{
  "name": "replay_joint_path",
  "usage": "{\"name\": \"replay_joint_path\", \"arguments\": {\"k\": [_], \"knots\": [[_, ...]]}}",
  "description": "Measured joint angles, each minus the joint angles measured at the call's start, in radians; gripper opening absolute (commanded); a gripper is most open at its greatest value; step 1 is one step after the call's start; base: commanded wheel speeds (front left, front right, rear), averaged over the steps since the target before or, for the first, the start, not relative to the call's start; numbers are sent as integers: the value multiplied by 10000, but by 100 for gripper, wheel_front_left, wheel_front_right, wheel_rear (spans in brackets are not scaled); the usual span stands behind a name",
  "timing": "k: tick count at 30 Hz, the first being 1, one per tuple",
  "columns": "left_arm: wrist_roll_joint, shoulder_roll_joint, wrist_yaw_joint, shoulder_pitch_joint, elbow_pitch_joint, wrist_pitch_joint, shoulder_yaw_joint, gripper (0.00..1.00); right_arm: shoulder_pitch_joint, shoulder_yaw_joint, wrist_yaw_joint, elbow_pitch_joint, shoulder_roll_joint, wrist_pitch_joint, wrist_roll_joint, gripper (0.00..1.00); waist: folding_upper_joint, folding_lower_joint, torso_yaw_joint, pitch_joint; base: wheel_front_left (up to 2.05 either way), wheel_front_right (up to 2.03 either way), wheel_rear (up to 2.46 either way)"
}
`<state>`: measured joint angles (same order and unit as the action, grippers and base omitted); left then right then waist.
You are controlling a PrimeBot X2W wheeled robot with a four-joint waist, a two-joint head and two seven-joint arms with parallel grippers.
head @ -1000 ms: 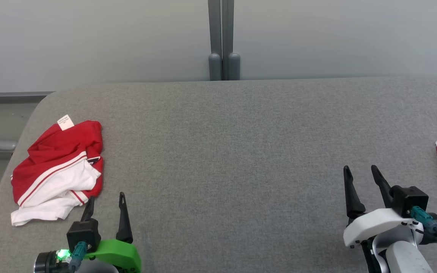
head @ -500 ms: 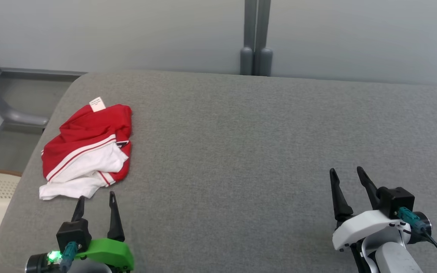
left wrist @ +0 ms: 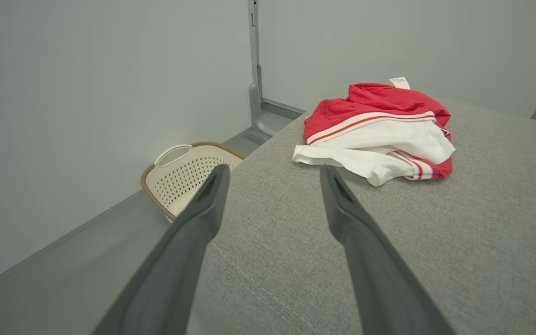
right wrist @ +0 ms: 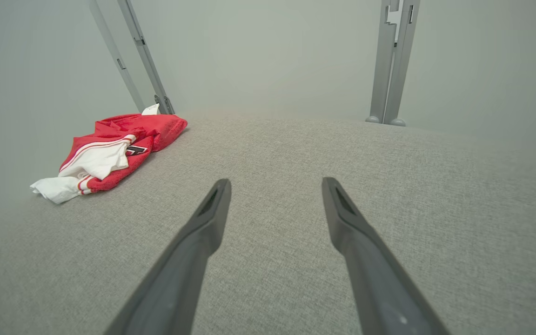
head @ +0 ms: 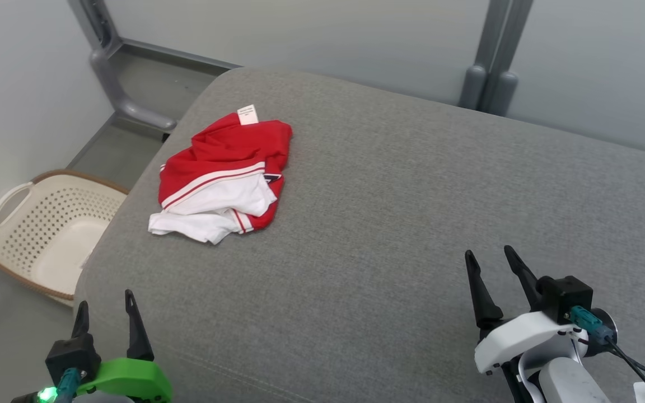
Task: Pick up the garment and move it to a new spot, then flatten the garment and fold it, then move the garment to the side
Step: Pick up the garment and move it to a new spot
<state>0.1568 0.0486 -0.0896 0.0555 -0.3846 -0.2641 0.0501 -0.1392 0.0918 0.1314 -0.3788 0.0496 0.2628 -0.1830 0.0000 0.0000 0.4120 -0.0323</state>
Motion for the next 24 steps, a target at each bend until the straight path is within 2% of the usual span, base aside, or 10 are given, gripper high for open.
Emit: {"name": "replay_joint_path", "arguments": {"k": [4, 8, 16, 24], "knots": [[86, 6, 2, -98, 8, 0, 508, 100, -93, 311, 0, 17, -4, 0, -92, 100, 0, 0, 636, -126, 0, 0, 0], [180, 10, 65, -203, -42, -2, 803, 100, -164, 543, 0, 6, -8, 0, -107, 100, 0, 0, 853, -276, 0, 0, 0], [548, 4, 322, -81, -531, -2, 961, 100, -328, 744, 0, 52, -10, 0, 6, 100, 0, 0, 351, -499, 0, 0, 0], [817, 6, 869, 1141, -1703, 0, 1124, 100, -688, 817, -2, 305, -6, -2, 326, 100, 0, 0, -304, -1045, 0, 0, 0]]}}
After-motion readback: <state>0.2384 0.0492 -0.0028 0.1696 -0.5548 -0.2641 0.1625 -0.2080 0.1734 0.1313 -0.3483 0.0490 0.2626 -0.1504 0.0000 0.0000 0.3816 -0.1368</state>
